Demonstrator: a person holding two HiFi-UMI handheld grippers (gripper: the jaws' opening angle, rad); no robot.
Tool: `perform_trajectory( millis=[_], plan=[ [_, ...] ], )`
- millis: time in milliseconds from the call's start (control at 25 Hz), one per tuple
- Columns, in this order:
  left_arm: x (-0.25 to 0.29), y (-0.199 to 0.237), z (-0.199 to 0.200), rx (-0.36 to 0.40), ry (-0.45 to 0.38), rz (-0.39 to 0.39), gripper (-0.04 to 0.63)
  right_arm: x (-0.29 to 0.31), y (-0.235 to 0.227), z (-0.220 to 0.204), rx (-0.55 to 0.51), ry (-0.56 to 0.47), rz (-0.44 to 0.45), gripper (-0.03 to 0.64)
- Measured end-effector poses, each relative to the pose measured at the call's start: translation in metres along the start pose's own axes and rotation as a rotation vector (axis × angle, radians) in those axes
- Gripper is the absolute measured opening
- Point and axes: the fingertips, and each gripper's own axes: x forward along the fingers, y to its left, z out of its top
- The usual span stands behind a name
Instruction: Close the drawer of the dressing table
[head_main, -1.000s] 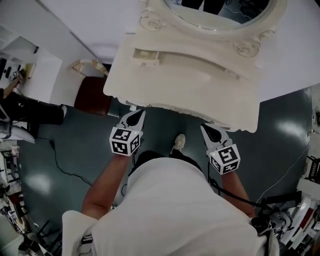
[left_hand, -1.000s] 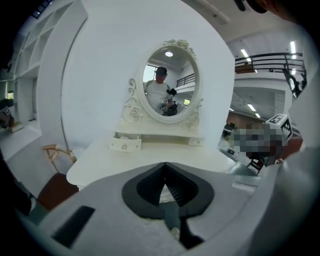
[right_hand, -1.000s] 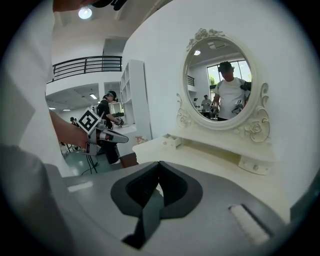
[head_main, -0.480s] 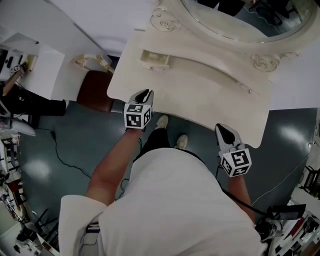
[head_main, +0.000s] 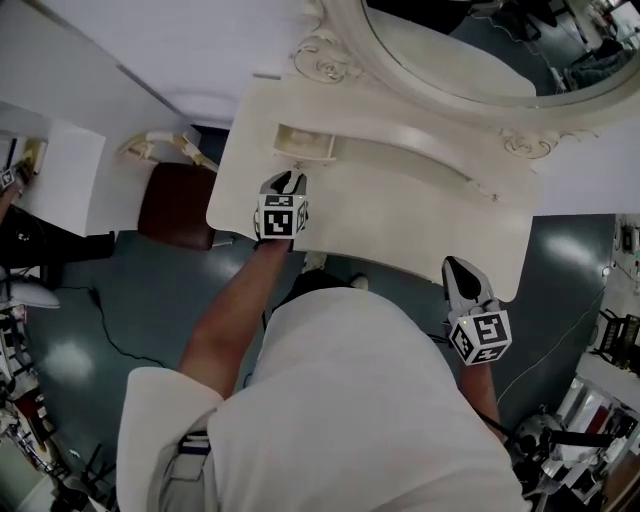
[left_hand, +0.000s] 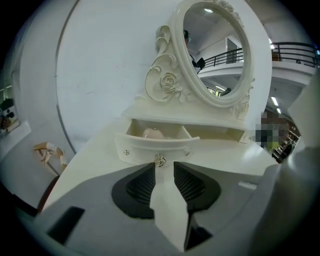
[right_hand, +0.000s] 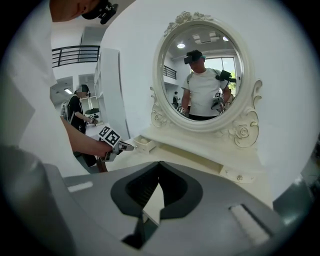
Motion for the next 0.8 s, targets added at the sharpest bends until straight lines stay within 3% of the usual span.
perform_trajectory(
  millis=[320,560,800],
  plan=[
    [0.028,0.009,0.001,0.008,0.042,-0.046,0.155,0.016,-0.001,0.006,0.027,0.036,-0.058,0.0],
    [0.038,0.011,0.003,0.025,0.063,-0.076,0.095,0.025,0.002,0.006,0.041,0.049,-0.071,0.0],
    [0.042,0.012,0.007,0.051,0.072,-0.083,0.095,0.031,0.007,0.007,0.055,0.052,-0.078,0.0]
  ],
)
